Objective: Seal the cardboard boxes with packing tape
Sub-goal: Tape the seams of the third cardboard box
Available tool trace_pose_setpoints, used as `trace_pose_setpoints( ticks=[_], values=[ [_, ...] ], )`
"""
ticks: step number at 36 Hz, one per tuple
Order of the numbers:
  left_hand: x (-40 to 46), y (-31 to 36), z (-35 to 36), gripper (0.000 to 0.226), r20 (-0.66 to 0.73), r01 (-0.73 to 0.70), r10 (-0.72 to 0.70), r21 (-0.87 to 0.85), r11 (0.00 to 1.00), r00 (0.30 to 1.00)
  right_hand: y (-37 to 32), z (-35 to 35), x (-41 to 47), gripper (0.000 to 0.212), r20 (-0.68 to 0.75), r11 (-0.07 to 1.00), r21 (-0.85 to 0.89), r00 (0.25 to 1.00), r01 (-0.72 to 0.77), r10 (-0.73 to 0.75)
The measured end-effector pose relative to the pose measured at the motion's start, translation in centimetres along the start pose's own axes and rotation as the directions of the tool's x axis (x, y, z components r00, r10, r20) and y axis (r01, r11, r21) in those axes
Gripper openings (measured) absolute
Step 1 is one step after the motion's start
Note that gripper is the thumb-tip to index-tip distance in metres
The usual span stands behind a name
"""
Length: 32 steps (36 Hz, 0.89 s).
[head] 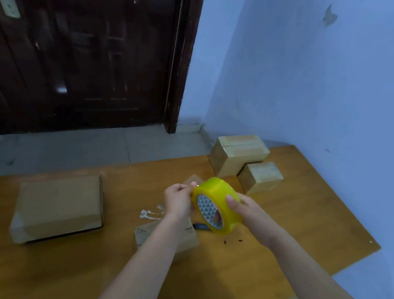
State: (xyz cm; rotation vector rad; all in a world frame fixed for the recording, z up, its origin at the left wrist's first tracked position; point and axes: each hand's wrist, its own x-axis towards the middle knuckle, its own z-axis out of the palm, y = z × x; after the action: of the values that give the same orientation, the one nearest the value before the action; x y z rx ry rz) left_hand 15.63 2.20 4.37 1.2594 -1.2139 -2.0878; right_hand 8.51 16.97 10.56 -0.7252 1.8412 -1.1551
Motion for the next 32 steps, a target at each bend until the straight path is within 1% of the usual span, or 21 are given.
trace_pose_setpoints(
  ticks=[2, 4, 7, 9, 11, 12, 14, 15, 16, 18, 19, 21, 23, 26, 30, 31, 32],
  values=[
    [0.3, 0.2, 0.1, 0.033, 0.012, -0.004, 0.003, 0.009, 1.0, 1.0, 0.4, 0.3, -0.6, 0.056, 0.0, 0.997, 0.04, 0.997, 0.071, -0.071],
    [0.5, 0.5, 0.1, 0.034, 0.031, -0.041, 0.039, 0.045, 0.998, 0.999, 0.6, 0.6, -0.9, 0.054, -0.041, 0.991, 0.035, 0.991, 0.129, -0.127],
    [0.9, 0.7, 0.2, 0.039, 0.028, -0.117, 0.115, 0.129, 0.985, 0.993, 0.8, 1.1, -1.0, 0.056, -0.166, 0.985, 0.013, 0.972, 0.171, -0.166],
    [1.1, 0.8, 0.2, 0.039, 0.036, -0.147, 0.143, 0.184, 0.972, 0.989, 0.7, 1.6, -1.2, 0.045, -0.208, 0.986, 0.026, 0.966, 0.163, -0.154],
    [1.4, 1.1, 0.3, 0.038, 0.015, -0.159, 0.16, 0.209, 0.965, 0.987, 0.7, 2.2, -1.5, 0.037, -0.231, 0.995, 0.015, 0.968, 0.103, -0.097],
    [1.7, 1.3, 0.2, 0.037, -0.001, -0.163, 0.168, 0.228, 0.96, 0.986, 1.1, 2.5, -1.5, 0.039, -0.243, 0.998, -0.026, 0.968, 0.051, -0.055],
    [2.1, 1.5, 0.1, 0.034, -0.009, -0.157, 0.165, 0.26, 0.953, 0.986, 2.1, 2.9, -1.3, 0.054, -0.271, 0.98, -0.17, 0.961, -0.101, 0.052],
    [2.4, 1.2, 0.0, 0.032, -0.006, -0.151, 0.158, 0.279, 0.949, 0.987, 2.7, 2.9, -1.2, 0.063, -0.287, 0.948, -0.256, 0.951, -0.189, 0.112],
    [2.8, 0.8, -0.1, 0.031, -0.002, -0.147, 0.155, 0.307, 0.94, 0.988, 3.1, 3.0, -0.9, 0.067, -0.315, 0.903, -0.334, 0.935, -0.27, 0.163],
    [3.3, -0.6, -0.5, 0.031, 0.009, -0.14, 0.147, 0.369, 0.919, 0.989, 3.6, 3.0, -0.6, 0.059, -0.359, 0.813, -0.446, 0.907, -0.374, 0.221],
    [3.5, -1.4, -0.6, 0.032, 0.011, -0.126, 0.132, 0.387, 0.913, 0.991, 3.7, 3.2, -0.5, 0.055, -0.354, 0.789, -0.473, 0.905, -0.392, 0.237],
    [3.8, -2.8, -0.9, 0.035, 0.016, -0.116, 0.122, 0.453, 0.884, 0.992, 3.7, 3.4, -0.3, 0.052, -0.317, 0.778, -0.486, 0.91, -0.398, 0.267],
    [3.9, -3.5, -1.0, 0.035, 0.016, -0.129, 0.142, 0.525, 0.841, 0.99, 4.1, 3.6, -0.2, 0.052, -0.282, 0.768, -0.491, 0.909, -0.412, 0.307],
    [4.3, -4.0, -1.2, 0.028, 0.029, -0.176, 0.197, 0.593, 0.786, 0.98, 5.4, 3.8, 0.0, 0.051, -0.265, 0.723, -0.53, 0.897, -0.443, 0.355],
    [4.4, -4.9, -1.9, 0.021, 0.076, -0.216, 0.219, 0.641, 0.737, 0.973, 7.1, 4.2, -0.1, 0.054, -0.29, 0.763, -0.454, 0.886, -0.46, 0.362],
    [4.4, -5.2, -2.2, 0.02, 0.094, -0.239, 0.239, 0.672, 0.701, 0.966, 7.4, 4.4, -0.1, 0.054, -0.289, 0.758, -0.463, 0.887, -0.46, 0.361],
    [4.3, -5.4, -2.5, 0.021, 0.121, -0.275, 0.274, 0.714, 0.644, 0.954, 7.6, 4.5, -0.2, 0.053, -0.281, 0.752, -0.475, 0.889, -0.457, 0.362]
  ],
)
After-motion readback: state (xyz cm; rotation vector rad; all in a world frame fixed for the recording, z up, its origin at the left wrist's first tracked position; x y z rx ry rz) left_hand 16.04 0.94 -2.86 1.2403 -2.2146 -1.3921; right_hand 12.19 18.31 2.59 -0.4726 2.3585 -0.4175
